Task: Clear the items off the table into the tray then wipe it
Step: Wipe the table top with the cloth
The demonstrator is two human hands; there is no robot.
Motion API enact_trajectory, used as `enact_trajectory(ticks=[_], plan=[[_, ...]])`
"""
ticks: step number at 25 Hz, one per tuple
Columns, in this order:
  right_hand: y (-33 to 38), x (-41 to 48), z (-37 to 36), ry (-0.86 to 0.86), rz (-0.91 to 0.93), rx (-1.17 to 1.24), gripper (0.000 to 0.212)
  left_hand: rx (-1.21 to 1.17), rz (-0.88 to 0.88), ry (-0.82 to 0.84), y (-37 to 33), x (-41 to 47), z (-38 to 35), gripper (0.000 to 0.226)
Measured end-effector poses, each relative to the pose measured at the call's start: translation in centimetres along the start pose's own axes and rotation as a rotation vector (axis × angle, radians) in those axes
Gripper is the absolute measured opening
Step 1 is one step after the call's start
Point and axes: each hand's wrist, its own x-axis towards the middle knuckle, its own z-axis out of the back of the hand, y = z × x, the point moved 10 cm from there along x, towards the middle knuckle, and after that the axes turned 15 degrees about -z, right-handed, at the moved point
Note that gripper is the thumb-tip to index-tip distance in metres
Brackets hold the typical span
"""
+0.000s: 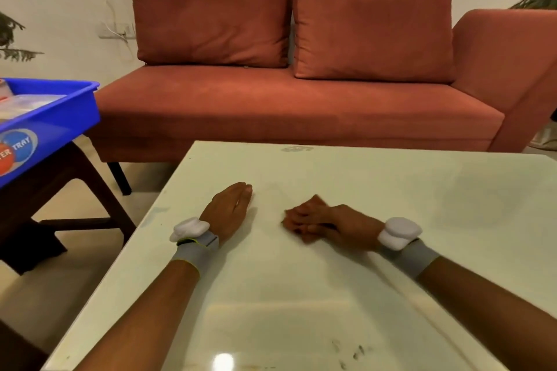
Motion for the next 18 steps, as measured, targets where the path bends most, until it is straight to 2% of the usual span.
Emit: enact_trajectory(ticks=[3,5,7,9,11,12,14,15,17,18], plan=[[-5.8,1.6,3.7,-0.225,-0.292,0.136,0.037,0.129,-0.063,0.153,-0.7,0.4,-2.1,0.045],[-3.6,4.5,2.8,-0.277,-0.359,0.191,0.033,0.144,-0.067,0.171,-0.8,0.5,-2.2,0.048],[1.7,5.9,1.0,-0.252,-0.3,0.201,0.031,0.112,-0.088,0.116,-1.3,0.3,-1.4,0.052],[6.0,3.7,-0.9,-0.174,-0.104,0.118,0.033,0.072,-0.12,0.053,-1.9,0.1,-0.6,0.05],[5.6,-0.1,-2.0,-0.097,0.004,0.054,0.037,0.123,-0.138,0.047,-2.0,-0.1,-0.1,0.052],[3.7,-1.7,-1.5,-0.115,-0.01,0.043,0.036,0.161,-0.128,0.066,-1.7,-0.3,0.0,0.05],[-3.1,-2.7,1.2,-0.294,-0.256,0.041,0.028,0.216,-0.113,0.08,-1.3,-1.0,0.4,0.038],[-6.5,-2.5,2.5,-0.382,-0.454,0.038,0.023,0.237,-0.11,0.095,-1.4,-1.6,0.4,0.034],[-8.6,-0.1,3.0,-0.411,-0.699,0.068,0.022,0.208,-0.108,0.115,-2.0,-2.9,0.1,0.04],[-7.0,1.8,2.3,-0.396,-0.698,0.081,0.023,0.159,-0.109,0.102,-2.6,-3.5,-0.3,0.048]])
